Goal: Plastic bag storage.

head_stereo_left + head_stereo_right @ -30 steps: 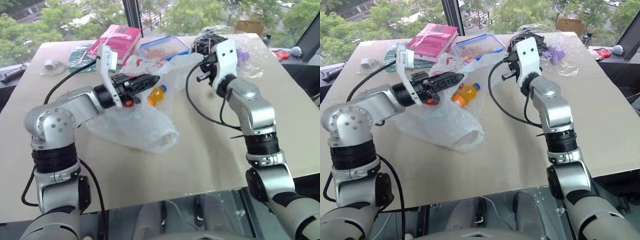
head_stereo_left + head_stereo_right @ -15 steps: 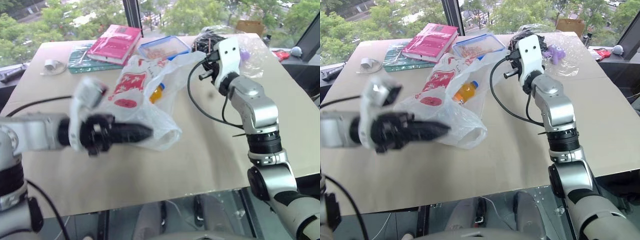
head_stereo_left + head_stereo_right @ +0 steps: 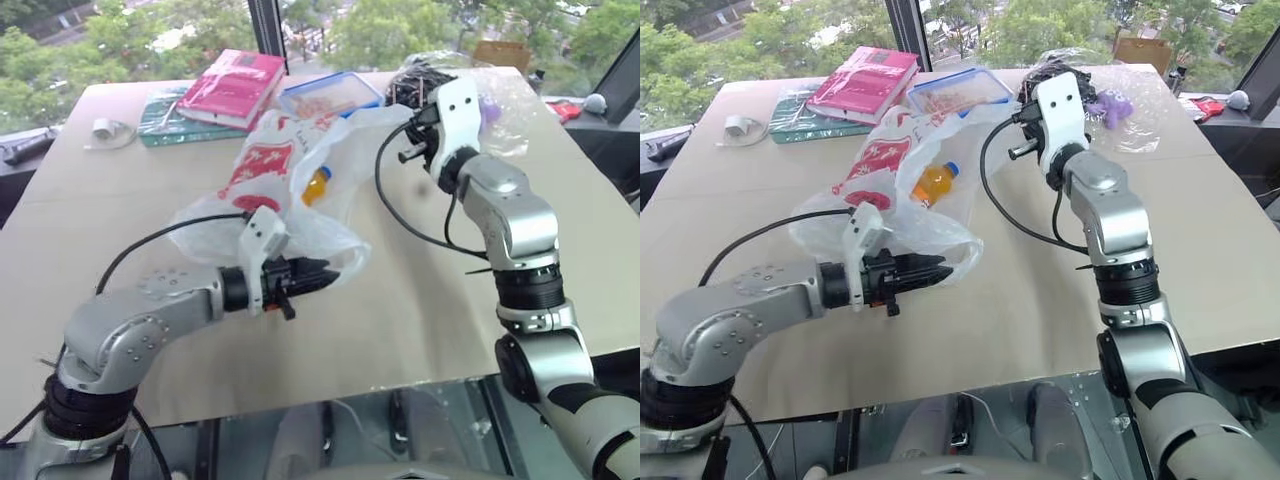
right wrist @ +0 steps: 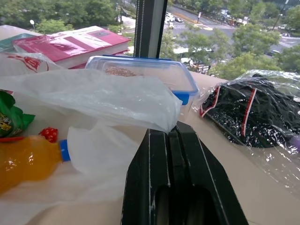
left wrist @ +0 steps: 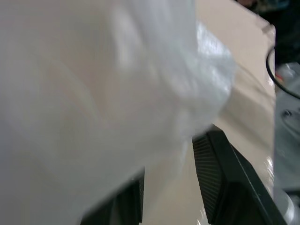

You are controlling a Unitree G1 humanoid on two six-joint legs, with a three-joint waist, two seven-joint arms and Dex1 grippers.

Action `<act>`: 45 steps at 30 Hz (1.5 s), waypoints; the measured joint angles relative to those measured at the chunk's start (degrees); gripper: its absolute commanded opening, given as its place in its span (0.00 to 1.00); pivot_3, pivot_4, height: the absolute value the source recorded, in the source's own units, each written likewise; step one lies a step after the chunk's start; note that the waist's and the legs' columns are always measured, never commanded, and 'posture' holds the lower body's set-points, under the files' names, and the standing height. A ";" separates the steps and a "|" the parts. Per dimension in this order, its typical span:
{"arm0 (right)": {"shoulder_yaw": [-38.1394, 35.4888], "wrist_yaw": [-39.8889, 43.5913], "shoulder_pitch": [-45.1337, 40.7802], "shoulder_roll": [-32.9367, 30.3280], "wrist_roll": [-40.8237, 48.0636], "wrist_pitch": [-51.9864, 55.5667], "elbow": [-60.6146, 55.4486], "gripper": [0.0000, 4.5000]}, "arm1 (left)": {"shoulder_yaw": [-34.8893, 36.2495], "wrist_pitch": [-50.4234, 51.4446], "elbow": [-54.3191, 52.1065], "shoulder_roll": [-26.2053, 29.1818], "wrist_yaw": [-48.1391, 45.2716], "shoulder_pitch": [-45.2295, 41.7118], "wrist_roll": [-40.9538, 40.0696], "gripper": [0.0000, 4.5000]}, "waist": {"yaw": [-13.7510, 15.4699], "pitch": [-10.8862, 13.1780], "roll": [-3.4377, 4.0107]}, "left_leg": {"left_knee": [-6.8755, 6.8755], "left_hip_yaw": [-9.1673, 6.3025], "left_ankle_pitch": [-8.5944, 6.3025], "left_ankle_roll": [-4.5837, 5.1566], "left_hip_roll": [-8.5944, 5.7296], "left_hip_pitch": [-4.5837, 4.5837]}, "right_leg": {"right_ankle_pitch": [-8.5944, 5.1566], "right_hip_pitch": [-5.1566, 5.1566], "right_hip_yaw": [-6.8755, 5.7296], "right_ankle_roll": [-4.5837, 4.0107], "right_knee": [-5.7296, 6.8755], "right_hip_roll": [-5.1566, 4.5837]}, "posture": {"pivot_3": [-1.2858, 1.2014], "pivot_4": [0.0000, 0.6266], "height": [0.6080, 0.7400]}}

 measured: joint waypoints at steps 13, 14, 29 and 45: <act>-0.10 -0.92 0.31 0.27 -0.06 1.73 -0.92 0.00 | -16.76 -1.88 6.92 -1.37 -5.28 -9.79 14.62 0.93 | 0.09 0.00 0.01 | -0.01 0.01 0.00 0.01 0.00 0.01 | 0.00 0.00 0.01 0.01 0.01 0.03 | 0.52 0.24 1.00; -0.08 -1.00 0.31 0.40 -0.05 1.75 -0.92 0.00 | -17.82 -2.17 7.76 -1.45 -5.38 -10.31 15.86 0.93 | 0.11 0.00 0.00 | -0.01 0.01 0.00 0.01 0.00 0.01 | 0.00 0.00 0.01 0.01 0.01 0.03 | 0.52 0.24 1.00; -2.32 -1.13 -0.34 0.29 0.86 1.77 1.90 0.00 | 2.08 -1.97 12.04 -5.70 -13.10 -11.01 -0.06 0.02 | 0.15 0.02 0.00 | 0.04 -0.05 0.00 0.02 0.09 -0.07 | -0.01 -0.08 -0.01 0.01 0.02 0.03 | 0.52 0.24 1.00; -21.20 -2.47 -25.65 -9.05 16.13 2.22 13.64 0.00 | 22.46 -9.09 53.29 -3.32 0.17 -45.74 -15.54 0.02 | 1.16 0.16 0.00 | -0.12 0.04 -0.01 0.03 -0.08 -0.28 | 0.00 -0.01 -0.34 0.02 -0.08 -0.01 | 0.52 0.24 1.00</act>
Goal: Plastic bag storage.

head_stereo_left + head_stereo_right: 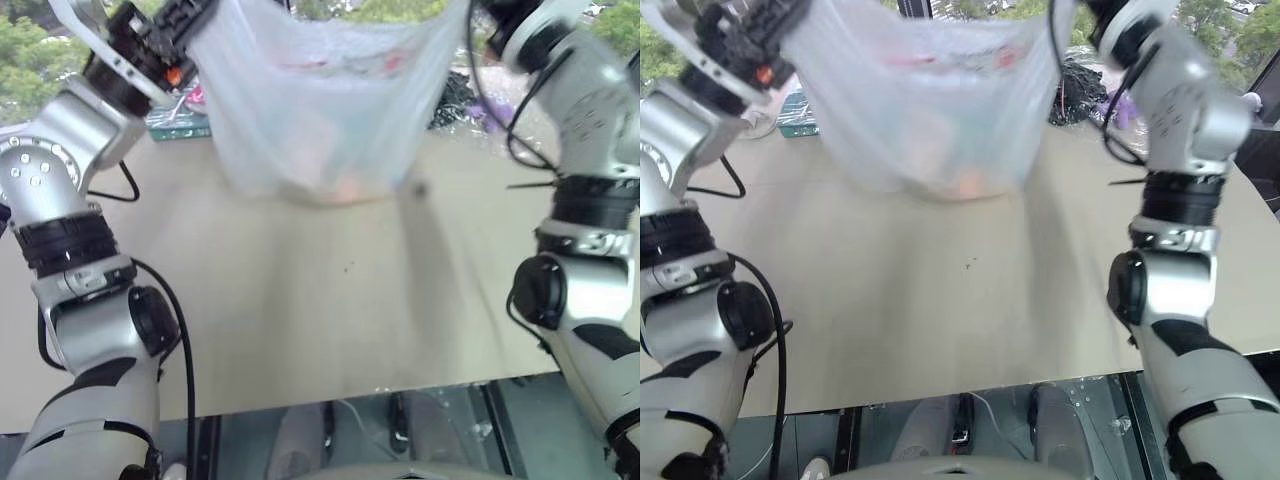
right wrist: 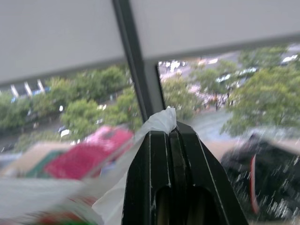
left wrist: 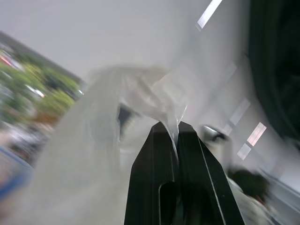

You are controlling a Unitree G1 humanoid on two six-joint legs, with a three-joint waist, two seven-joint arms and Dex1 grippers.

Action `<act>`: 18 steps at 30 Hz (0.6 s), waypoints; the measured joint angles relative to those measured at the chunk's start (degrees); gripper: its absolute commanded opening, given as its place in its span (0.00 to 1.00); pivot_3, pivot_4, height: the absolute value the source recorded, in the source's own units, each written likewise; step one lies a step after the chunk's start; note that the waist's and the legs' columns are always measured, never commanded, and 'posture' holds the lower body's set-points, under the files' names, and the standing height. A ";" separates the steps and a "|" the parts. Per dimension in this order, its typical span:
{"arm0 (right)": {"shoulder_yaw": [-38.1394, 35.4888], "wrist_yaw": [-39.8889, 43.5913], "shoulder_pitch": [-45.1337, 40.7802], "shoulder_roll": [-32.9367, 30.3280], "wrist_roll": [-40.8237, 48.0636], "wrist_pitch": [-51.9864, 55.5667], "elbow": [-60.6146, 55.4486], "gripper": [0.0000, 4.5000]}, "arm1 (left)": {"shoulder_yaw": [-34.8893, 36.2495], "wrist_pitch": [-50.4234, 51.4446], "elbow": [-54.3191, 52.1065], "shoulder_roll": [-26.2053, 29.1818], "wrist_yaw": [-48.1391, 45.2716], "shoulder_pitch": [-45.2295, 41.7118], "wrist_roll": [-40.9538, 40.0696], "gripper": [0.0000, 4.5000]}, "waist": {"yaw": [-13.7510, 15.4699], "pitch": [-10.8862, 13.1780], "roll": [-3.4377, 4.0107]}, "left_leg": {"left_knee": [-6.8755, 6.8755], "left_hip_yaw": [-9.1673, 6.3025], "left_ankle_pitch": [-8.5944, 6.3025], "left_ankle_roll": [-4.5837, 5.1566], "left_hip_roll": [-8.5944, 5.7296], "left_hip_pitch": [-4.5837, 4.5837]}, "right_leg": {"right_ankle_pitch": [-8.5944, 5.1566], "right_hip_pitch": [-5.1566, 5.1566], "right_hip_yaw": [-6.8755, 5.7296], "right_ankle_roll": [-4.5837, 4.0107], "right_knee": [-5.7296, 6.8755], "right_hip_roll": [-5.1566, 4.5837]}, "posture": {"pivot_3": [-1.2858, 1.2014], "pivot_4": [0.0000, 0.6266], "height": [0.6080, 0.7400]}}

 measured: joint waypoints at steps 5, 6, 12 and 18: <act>-0.94 -2.03 0.19 -2.59 2.33 3.95 -8.34 0.00 | -5.94 -6.32 6.41 -5.87 -3.78 -3.52 10.94 0.02 | -0.78 0.01 0.01 | -0.02 0.12 -0.02 0.04 0.04 -0.19 | 0.01 -0.18 0.03 0.02 -0.09 -0.01 | 0.52 0.24 1.00; -0.92 -2.50 0.65 -2.68 2.71 4.98 -9.80 0.00 | -6.54 -6.46 6.71 -6.67 -4.33 -3.49 12.03 0.02 | -1.03 0.02 0.03 | -0.02 0.12 -0.02 0.03 0.06 -0.22 | 0.01 -0.22 0.03 0.02 -0.06 0.01 | 0.52 0.24 1.00; -2.15 -3.68 16.67 -3.65 11.44 17.80 -32.81 0.00 | -10.44 -5.97 -2.48 -7.80 -8.28 4.53 16.57 0.02 | -1.97 -0.08 0.13 | -0.22 0.05 -0.02 0.02 0.16 0.02 | -0.02 -0.11 0.12 0.01 -0.08 0.01 | 0.52 0.24 1.00; 0.16 -2.04 45.77 -6.58 22.38 31.49 -54.92 0.00 | -10.54 0.52 -15.34 -7.92 -7.07 19.07 15.49 0.02 | -1.37 0.05 0.16 | 0.16 -0.06 -0.04 0.06 0.14 0.01 | -0.02 -0.15 0.25 0.03 0.02 -0.05 | 0.52 0.24 1.00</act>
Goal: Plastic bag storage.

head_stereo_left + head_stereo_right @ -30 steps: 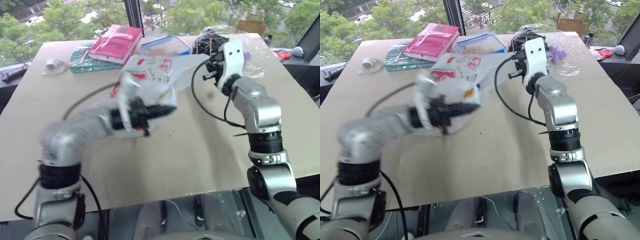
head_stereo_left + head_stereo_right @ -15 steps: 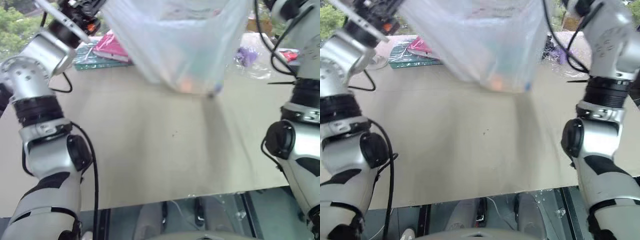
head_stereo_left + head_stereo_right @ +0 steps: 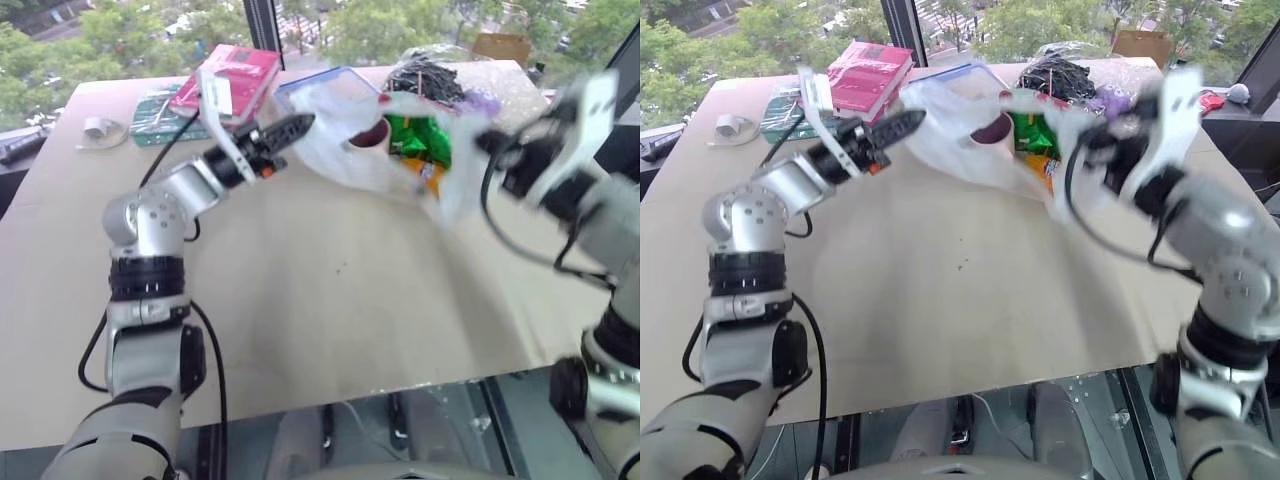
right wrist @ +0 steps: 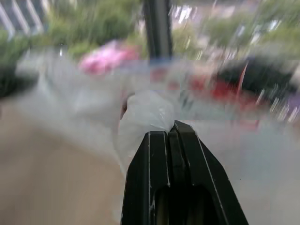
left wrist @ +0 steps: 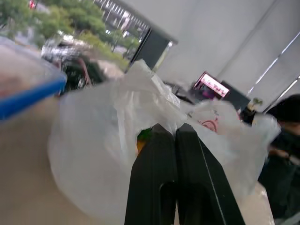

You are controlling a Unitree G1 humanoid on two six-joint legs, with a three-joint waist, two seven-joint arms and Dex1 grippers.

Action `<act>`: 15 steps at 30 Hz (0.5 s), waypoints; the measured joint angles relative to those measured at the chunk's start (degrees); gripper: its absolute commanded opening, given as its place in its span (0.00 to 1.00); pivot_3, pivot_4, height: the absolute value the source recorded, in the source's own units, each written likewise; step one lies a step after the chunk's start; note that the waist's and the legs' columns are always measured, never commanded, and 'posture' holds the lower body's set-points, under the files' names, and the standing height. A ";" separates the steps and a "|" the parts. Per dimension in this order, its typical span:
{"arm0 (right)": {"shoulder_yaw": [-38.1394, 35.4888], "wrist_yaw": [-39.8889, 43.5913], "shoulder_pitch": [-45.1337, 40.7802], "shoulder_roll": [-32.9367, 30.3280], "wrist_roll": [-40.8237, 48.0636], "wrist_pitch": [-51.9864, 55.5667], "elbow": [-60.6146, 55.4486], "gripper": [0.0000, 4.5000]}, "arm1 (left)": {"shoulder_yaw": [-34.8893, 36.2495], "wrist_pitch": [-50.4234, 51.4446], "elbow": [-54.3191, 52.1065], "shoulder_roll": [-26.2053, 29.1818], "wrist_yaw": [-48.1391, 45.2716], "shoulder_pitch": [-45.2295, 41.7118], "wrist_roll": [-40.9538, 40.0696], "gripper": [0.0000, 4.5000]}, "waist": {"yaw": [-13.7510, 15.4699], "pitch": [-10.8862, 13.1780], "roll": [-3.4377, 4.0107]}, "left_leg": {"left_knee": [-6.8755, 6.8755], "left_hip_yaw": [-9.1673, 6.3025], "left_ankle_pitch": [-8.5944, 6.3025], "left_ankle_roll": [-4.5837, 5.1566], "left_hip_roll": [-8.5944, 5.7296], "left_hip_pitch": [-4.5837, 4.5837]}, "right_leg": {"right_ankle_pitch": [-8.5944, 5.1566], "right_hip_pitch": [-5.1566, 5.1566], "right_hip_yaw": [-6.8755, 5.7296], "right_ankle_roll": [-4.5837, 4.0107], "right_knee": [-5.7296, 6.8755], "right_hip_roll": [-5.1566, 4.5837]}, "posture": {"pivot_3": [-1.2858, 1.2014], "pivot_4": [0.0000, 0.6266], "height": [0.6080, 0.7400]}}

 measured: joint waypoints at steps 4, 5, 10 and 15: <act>3.40 1.33 13.14 -4.72 -1.11 -0.38 -6.81 0.00 | 0.64 1.57 -9.82 1.77 1.10 9.41 -0.02 0.02 | 0.21 -0.04 -0.02 | 0.03 0.04 -0.13 0.23 -0.01 0.47 | -0.01 0.40 0.12 0.01 0.01 0.01 | 0.52 0.24 1.00; 5.26 1.96 15.75 -7.30 -2.94 -1.93 -7.32 0.00 | 0.25 1.07 -12.06 2.13 0.97 12.41 0.85 0.02 | 0.21 -0.04 -0.02 | 0.08 0.07 -0.13 0.23 -0.03 0.51 | -0.01 0.42 0.15 0.01 0.03 0.02 | 0.52 0.24 1.00; 8.98 3.93 23.08 -12.24 -9.88 -9.33 -7.44 0.00 | -1.18 -4.00 -16.75 4.17 -1.38 21.93 6.74 0.02 | 0.56 -0.08 -0.09 | 0.10 0.10 -0.13 0.23 -0.02 0.69 | -0.02 0.56 0.20 -0.01 0.05 0.08 | 0.52 0.24 1.00; 10.17 5.66 28.04 -14.35 -14.88 -14.91 -7.26 0.00 | -1.57 -6.20 -19.95 4.67 -2.29 28.34 9.03 0.02 | 1.28 -0.09 -0.12 | 0.10 0.09 -0.12 0.20 -0.02 0.57 | -0.02 0.51 0.20 -0.01 -0.04 0.07 | 0.52 0.24 1.00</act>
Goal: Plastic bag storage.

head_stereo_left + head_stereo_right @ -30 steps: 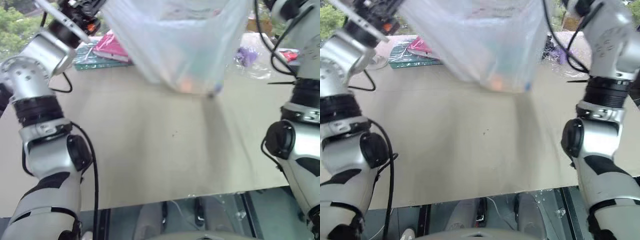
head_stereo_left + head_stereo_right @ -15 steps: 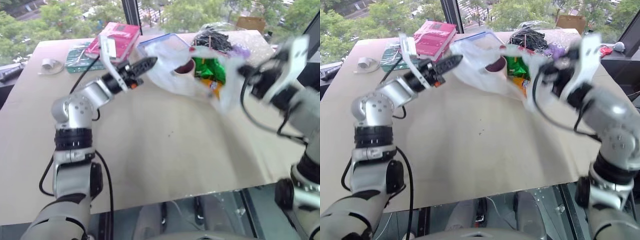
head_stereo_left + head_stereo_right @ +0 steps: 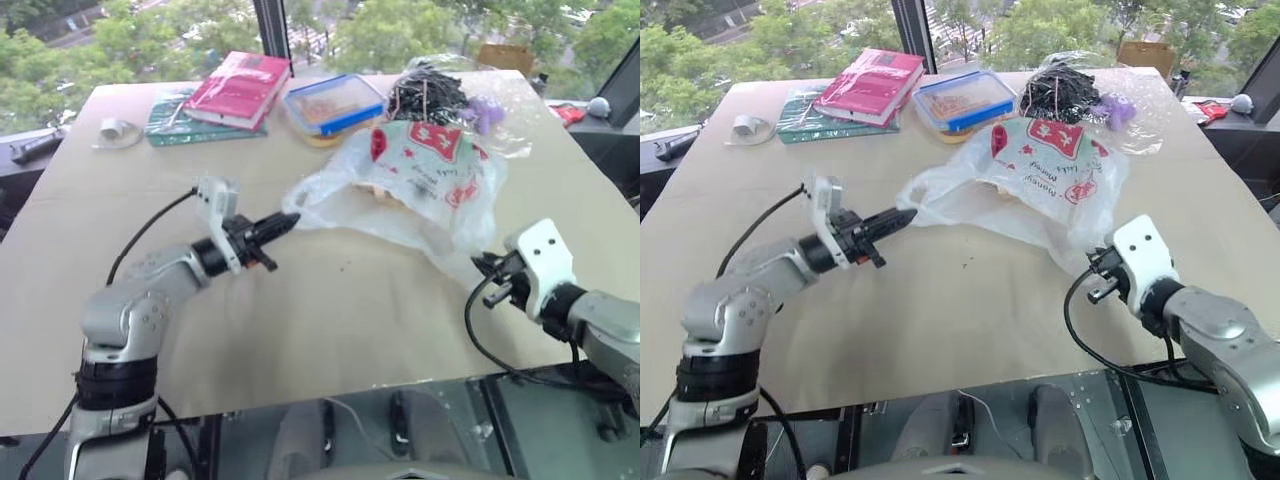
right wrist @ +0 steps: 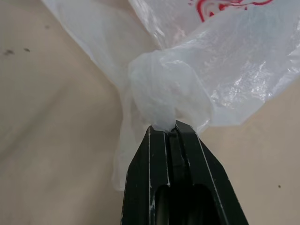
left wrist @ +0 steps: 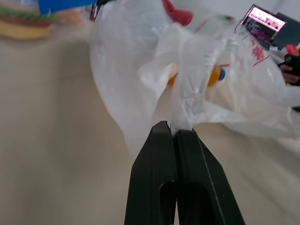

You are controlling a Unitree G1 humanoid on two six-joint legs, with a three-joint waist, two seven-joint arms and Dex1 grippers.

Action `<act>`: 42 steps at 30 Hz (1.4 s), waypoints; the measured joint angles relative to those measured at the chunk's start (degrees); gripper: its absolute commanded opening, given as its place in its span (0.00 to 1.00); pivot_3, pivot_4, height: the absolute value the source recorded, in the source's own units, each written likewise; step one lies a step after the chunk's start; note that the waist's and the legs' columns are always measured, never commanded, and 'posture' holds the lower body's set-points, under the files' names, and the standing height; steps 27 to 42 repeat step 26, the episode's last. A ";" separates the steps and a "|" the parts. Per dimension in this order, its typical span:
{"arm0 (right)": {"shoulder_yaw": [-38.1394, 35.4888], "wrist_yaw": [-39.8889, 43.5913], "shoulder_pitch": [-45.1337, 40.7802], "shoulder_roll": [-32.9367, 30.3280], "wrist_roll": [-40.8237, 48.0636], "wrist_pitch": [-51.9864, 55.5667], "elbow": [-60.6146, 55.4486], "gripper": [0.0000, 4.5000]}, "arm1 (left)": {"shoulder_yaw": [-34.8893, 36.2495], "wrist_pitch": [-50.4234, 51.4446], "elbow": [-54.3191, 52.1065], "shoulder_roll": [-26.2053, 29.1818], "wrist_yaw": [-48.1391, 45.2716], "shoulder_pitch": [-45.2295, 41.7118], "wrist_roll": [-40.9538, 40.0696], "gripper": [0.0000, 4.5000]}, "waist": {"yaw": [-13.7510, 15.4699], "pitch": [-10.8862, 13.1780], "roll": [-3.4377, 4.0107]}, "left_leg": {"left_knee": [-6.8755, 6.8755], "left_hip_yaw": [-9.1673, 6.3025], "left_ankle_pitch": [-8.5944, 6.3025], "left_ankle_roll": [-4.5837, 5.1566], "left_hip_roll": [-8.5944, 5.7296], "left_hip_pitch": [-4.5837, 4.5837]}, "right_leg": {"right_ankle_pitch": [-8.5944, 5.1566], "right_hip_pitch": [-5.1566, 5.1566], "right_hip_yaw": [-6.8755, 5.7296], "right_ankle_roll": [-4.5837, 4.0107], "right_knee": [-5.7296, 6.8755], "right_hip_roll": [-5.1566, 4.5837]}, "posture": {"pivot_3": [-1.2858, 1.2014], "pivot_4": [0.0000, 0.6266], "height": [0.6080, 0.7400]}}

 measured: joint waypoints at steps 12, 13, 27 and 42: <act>-7.55 7.45 9.13 -1.14 1.29 -4.40 -2.02 0.40 | 3.22 -2.14 -5.52 1.50 -2.95 6.48 -0.76 0.49 | 0.37 -0.02 -0.02 | 0.00 -0.06 -0.05 0.09 0.01 0.01 | -0.01 0.01 -0.06 -0.01 0.00 0.01 | 0.52 0.24 1.00; -8.80 7.99 10.19 -1.02 1.51 -4.99 -2.82 0.50 | 3.50 -3.11 -5.88 1.54 -2.85 7.07 0.10 0.57 | 0.44 -0.02 -0.02 | 0.00 -0.07 -0.05 0.09 0.01 -0.01 | -0.01 0.01 -0.07 -0.01 -0.01 0.01 | 0.52 0.24 1.00; -34.33 24.75 32.12 -0.75 4.98 -13.60 -3.54 0.98 | 8.93 -11.67 -7.86 1.60 0.45 18.47 7.74 1.00 | 1.35 -0.12 -0.15 | -0.01 0.00 -0.12 0.15 0.19 0.62 | -0.30 0.65 -0.08 0.01 -0.13 -0.04 | 0.52 0.24 1.00; -34.33 24.75 32.12 -0.75 4.98 -13.60 -3.54 0.98 | 8.93 -11.67 -7.86 1.60 0.45 18.47 7.74 1.00 | 1.35 -0.12 -0.15 | -0.01 0.00 -0.12 0.15 0.19 0.62 | -0.30 0.65 -0.08 0.01 -0.13 -0.04 | 0.52 0.24 1.00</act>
